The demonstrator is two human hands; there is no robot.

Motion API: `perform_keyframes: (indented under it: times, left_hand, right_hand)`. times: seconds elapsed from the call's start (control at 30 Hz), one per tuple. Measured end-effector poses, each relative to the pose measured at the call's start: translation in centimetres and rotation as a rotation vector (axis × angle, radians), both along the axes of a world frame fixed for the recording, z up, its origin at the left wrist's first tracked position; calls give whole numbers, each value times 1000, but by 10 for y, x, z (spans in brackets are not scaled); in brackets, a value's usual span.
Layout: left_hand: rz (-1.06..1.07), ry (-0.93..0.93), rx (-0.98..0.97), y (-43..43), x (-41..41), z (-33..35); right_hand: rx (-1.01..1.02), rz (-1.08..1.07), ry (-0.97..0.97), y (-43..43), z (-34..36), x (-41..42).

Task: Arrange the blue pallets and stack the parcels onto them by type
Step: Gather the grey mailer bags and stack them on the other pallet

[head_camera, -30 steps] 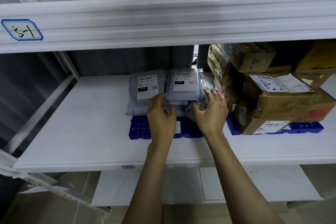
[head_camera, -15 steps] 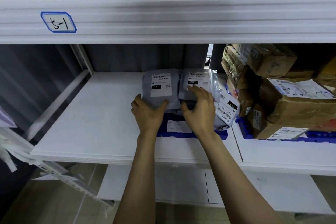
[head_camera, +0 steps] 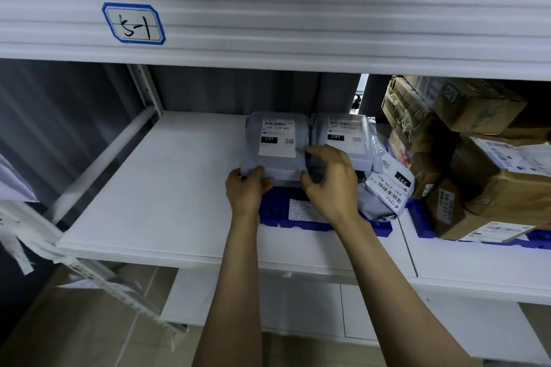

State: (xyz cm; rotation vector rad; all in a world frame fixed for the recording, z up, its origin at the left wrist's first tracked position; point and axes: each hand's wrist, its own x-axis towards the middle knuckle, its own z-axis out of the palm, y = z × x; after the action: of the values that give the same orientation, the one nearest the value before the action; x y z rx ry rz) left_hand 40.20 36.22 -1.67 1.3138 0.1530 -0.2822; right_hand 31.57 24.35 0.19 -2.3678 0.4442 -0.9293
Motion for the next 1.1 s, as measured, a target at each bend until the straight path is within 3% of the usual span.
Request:
perform_keyframes:
  times: [0.23, 0.47, 0.6, 0.93, 1.1]
  left_hand:
    - [40, -61, -91, 21, 8, 17]
    - [-44, -214, -34, 11, 4, 26]
    - [-58, -295, 12, 14, 12, 17]
    - [-121, -382, 425, -9, 50, -14]
    - [-219, -307, 616, -26, 66, -8]
  right_hand:
    - [-278, 135, 91, 12, -1, 30]
    - [-463, 47, 54, 9, -5, 55]
    - [-386, -10, -41, 1, -3, 51]
    - [-4, -77, -189, -22, 8, 47]
    - [94, -96, -239, -25, 4, 49]
